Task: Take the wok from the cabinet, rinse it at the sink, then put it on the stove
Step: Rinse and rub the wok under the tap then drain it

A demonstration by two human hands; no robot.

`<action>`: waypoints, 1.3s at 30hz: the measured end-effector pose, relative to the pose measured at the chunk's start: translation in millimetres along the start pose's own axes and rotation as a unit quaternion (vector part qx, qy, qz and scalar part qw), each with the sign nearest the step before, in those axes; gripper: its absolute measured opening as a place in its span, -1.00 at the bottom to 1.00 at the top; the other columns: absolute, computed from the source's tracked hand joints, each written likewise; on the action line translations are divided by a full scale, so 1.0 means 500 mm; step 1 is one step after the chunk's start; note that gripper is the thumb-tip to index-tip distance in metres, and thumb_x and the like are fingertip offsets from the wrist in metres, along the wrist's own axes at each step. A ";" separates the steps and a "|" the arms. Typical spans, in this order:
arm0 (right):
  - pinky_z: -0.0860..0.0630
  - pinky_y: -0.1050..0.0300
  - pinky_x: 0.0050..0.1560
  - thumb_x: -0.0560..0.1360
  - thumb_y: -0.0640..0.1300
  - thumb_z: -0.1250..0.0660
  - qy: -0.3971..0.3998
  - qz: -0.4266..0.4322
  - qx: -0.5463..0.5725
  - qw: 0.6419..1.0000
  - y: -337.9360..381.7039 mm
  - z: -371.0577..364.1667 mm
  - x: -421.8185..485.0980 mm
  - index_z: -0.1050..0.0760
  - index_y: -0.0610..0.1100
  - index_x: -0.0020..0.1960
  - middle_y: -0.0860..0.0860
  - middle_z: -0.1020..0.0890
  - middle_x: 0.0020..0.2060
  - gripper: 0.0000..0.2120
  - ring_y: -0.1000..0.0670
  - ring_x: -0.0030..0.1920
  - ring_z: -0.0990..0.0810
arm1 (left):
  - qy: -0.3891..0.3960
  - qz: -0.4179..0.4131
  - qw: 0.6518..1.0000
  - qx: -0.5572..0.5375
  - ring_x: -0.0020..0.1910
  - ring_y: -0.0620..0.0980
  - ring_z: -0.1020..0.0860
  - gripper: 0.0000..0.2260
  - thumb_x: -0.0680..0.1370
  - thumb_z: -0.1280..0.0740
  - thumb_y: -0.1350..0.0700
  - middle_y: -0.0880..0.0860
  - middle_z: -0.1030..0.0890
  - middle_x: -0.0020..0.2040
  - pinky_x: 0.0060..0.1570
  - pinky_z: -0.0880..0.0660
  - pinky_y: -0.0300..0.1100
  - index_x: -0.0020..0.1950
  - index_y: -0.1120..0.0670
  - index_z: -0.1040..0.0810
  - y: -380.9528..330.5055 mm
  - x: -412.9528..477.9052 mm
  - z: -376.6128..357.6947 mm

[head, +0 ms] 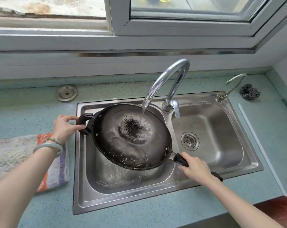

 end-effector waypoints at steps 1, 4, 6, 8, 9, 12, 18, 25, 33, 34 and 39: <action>-0.39 0.01 -0.10 0.46 0.05 -0.27 -0.013 0.001 -0.002 1.000 0.002 -0.004 -0.002 -0.32 0.09 0.17 -0.07 -0.65 -0.05 -0.69 -0.19 0.05 -0.58 | -0.001 -0.002 1.000 0.001 0.21 0.18 -0.46 -0.73 0.20 -0.61 -0.03 0.17 -0.51 0.10 0.28 -0.37 0.14 -0.19 -0.10 -0.62 0.007 0.002 0.000; -0.41 0.02 -0.11 0.48 0.05 -0.25 -0.060 -0.002 -0.002 0.998 0.000 -0.011 -0.006 -0.32 0.11 0.19 -0.03 -0.67 -0.06 -0.70 -0.17 0.03 -0.60 | 0.004 -0.006 1.000 0.020 0.23 0.19 -0.43 -0.73 0.22 -0.61 0.03 0.14 -0.47 0.09 0.29 -0.35 0.18 -0.17 -0.07 -0.61 0.014 -0.003 -0.003; -0.43 0.02 -0.12 0.49 0.05 -0.25 -0.086 -0.004 0.001 0.996 -0.001 -0.009 -0.007 -0.33 0.13 0.18 0.01 -0.68 -0.07 -0.72 -0.15 0.02 -0.61 | 0.002 -0.011 0.999 0.033 0.22 0.18 -0.43 -0.71 0.22 -0.61 0.02 0.13 -0.48 0.10 0.28 -0.36 0.17 -0.15 -0.06 -0.61 0.014 -0.006 -0.008; -0.43 0.02 -0.14 0.48 0.06 -0.26 -0.109 -0.007 0.003 0.994 -0.001 -0.007 -0.007 -0.35 0.14 0.16 0.03 -0.68 -0.09 -0.74 -0.14 0.02 -0.62 | -0.011 -0.018 0.999 0.039 0.20 0.19 -0.45 -0.70 0.23 -0.61 0.03 0.15 -0.49 0.09 0.25 -0.38 0.12 -0.13 -0.03 -0.62 0.014 -0.006 -0.015; -0.42 0.02 -0.16 0.48 0.07 -0.26 -0.120 -0.011 0.006 0.993 0.000 -0.008 -0.006 -0.36 0.14 0.15 0.04 -0.68 -0.09 -0.75 -0.13 0.01 -0.62 | -0.018 -0.021 0.999 0.042 0.19 0.20 -0.44 -0.69 0.24 -0.61 0.05 0.16 -0.50 0.09 0.24 -0.38 0.10 -0.09 0.00 -0.63 0.013 -0.006 -0.017; -0.32 0.05 -0.24 0.46 0.06 -0.30 -0.156 -0.038 0.026 0.987 0.007 -0.014 -0.004 -0.43 0.15 0.13 0.06 -0.68 -0.10 -0.76 -0.12 0.01 -0.63 | -0.037 -0.045 0.997 0.059 0.22 0.19 -0.41 -0.66 0.28 -0.59 0.09 0.19 -0.50 0.11 0.24 -0.34 0.05 0.00 0.11 -0.64 0.005 -0.007 -0.022; -0.41 0.06 -0.20 0.40 -0.02 -0.39 -0.226 -0.089 0.090 0.966 0.022 -0.022 -0.010 -0.55 0.12 0.07 -0.03 -0.71 -0.18 -0.76 -0.17 -0.07 -0.65 | -0.059 -0.082 0.992 0.073 0.13 0.21 -0.47 -0.63 0.34 -0.55 0.07 0.20 -0.55 0.05 0.17 -0.39 0.06 0.11 0.12 -0.65 0.009 -0.002 -0.034; -0.33 0.13 -0.19 0.39 0.00 -0.41 -0.251 -0.159 0.167 0.940 0.023 -0.021 -0.021 -0.61 0.15 -0.03 -0.02 -0.71 -0.19 -0.84 -0.17 -0.05 -0.64 | -0.054 -0.103 0.989 0.088 0.06 0.20 -0.47 -0.67 0.43 -0.39 0.24 0.19 -0.59 0.01 0.14 -0.41 0.06 0.19 0.07 -0.63 0.035 -0.002 -0.056; -0.29 0.15 -0.22 0.36 -0.12 -0.41 -0.262 -0.178 0.189 0.929 0.025 -0.020 -0.039 -0.59 0.10 -0.12 0.04 -0.70 -0.23 -0.85 -0.15 -0.10 -0.63 | -0.073 -0.149 0.984 0.059 0.07 0.13 -0.48 -0.64 0.43 -0.39 0.31 0.14 -0.57 0.01 0.14 -0.41 0.03 0.20 0.08 -0.60 0.017 -0.040 -0.043; -0.29 0.15 -0.22 0.36 -0.14 -0.41 -0.265 -0.176 0.193 0.928 0.024 -0.019 -0.042 -0.59 0.10 -0.12 0.03 -0.70 -0.24 -0.84 -0.16 -0.10 -0.63 | -0.065 -0.153 0.985 0.044 0.04 0.09 -0.51 -0.63 0.42 -0.39 0.33 0.11 -0.59 0.02 0.12 -0.45 0.00 0.20 0.08 -0.59 0.014 -0.048 -0.041; -0.26 0.13 -0.21 0.32 -0.23 -0.40 -0.289 -0.170 0.201 0.920 0.012 -0.009 -0.056 -0.59 0.07 -0.10 0.00 -0.70 -0.22 -0.75 -0.17 -0.10 -0.62 | 0.011 -0.080 0.996 -0.046 -0.05 0.00 -0.62 -0.60 0.42 -0.43 0.34 0.05 -0.65 -0.03 -0.02 -0.56 -0.12 0.20 0.02 -0.54 0.013 -0.058 -0.040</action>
Point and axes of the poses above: each hand's wrist, its own x-axis towards the middle knuckle, its own z-axis out of the back of the hand, y = z × x, the point moved 1 cm from there along x, towards the middle knuckle
